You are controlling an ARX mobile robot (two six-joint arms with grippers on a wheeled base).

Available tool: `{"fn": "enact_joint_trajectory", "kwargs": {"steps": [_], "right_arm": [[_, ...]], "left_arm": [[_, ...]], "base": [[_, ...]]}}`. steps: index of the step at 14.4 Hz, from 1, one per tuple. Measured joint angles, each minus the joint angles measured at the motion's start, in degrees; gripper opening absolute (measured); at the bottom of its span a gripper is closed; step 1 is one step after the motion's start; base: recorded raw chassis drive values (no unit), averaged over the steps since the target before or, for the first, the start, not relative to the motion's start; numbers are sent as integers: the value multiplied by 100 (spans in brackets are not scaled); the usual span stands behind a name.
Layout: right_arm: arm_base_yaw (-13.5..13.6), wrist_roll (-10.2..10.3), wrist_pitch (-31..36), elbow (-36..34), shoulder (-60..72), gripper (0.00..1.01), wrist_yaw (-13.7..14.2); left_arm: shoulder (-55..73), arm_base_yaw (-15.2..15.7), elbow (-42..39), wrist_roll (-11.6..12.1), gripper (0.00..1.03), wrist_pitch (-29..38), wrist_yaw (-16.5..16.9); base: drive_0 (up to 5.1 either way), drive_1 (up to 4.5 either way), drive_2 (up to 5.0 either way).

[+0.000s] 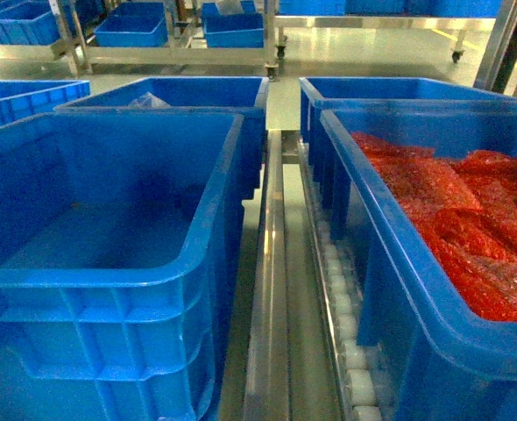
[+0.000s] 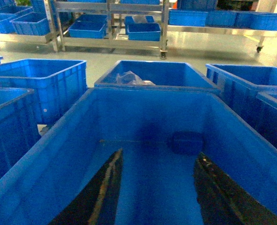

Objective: Pick blue part to blue bin on bottom shelf

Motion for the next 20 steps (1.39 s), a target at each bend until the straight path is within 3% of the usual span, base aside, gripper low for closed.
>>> {"fn": "enact_joint_trajectory", "kwargs": {"steps": [3,4,6,7,8,20], "right_arm": [[0,0,0,0,0,98,-2],[0,0,0,0,0,98,0],[0,0,-2,0,0,98,7],[0,0,9,0,0,98,-2],[0,0,2,0,0,98,0],[0,0,2,0,0,98,0]], "left_arm": [[-695,302,-400,4,8,-317,323],[-1121,457,-564,9,2,-560,481],[-1617,1025,-732,20,2,-916,992],[-1864,1034,-772,22,2,-1088,1034],[-1958,1005,-946,22,2,-820,1062],[-4015,1005,-988,24,2,-2918,1058]], "base": [[0,0,0],[0,0,0],[0,0,0],[0,0,0],[0,0,0],[0,0,0]]}}
